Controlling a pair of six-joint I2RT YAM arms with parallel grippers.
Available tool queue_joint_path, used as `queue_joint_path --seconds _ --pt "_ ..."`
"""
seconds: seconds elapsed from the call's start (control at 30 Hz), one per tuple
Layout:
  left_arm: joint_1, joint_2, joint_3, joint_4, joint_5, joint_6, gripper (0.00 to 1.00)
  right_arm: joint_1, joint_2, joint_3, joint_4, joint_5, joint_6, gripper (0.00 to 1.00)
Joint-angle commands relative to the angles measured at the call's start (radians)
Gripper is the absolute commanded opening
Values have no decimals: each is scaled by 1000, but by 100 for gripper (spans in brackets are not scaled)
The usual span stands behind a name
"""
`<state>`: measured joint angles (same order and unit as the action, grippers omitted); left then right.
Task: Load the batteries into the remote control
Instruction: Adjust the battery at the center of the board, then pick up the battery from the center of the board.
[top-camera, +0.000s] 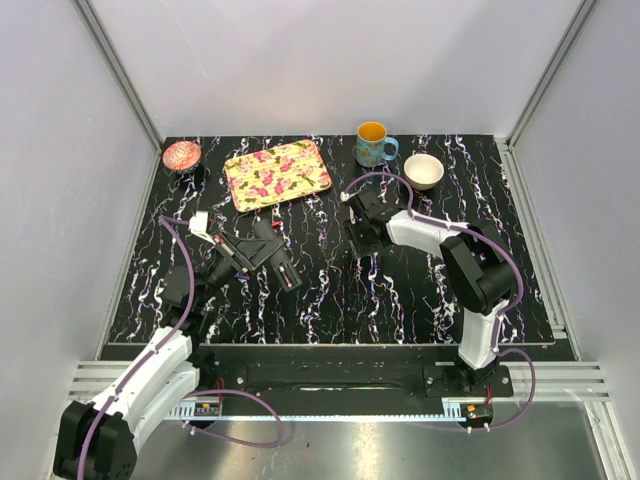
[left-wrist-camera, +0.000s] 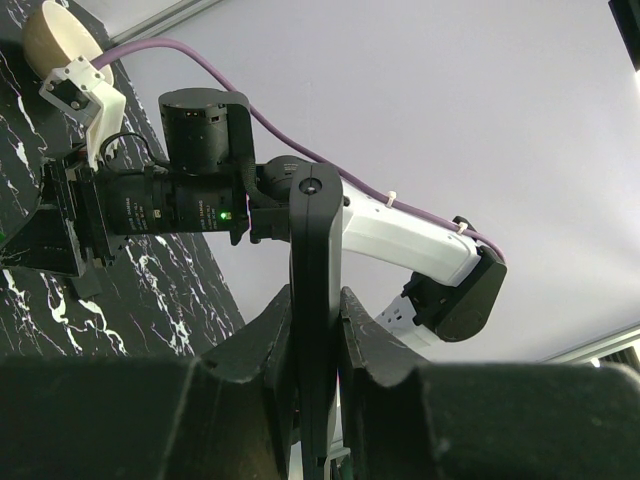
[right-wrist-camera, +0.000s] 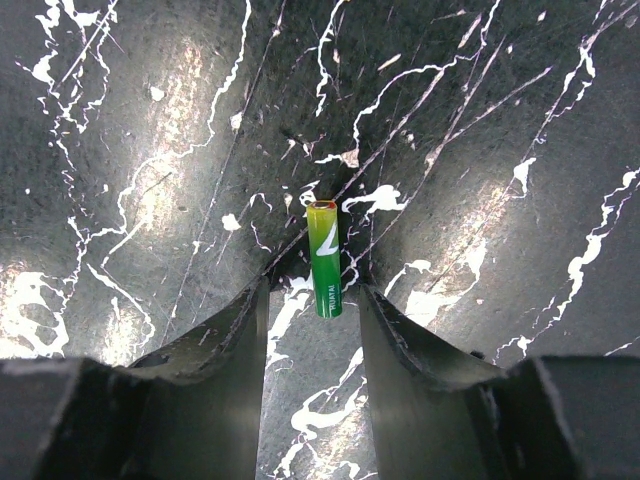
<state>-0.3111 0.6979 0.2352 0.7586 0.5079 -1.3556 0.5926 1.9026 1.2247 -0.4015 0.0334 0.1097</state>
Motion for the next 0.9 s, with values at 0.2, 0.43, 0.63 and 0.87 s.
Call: queue_joint_path --seconds 0.2,0.43,0.63,0.87 --pt "-2 -11 -5 68 -2 -7 0 -5 -33 -2 16 11 -16 0" --pt "-2 -12 -5 68 -2 -7 0 -5 -24 24 -5 14 -8 28" --pt "-2 -17 -10 67 -2 -8 0 -5 -30 22 1 34 -2 52" --pt "-2 -9 -5 68 -2 -8 0 -5 -42 19 13 23 4 58"
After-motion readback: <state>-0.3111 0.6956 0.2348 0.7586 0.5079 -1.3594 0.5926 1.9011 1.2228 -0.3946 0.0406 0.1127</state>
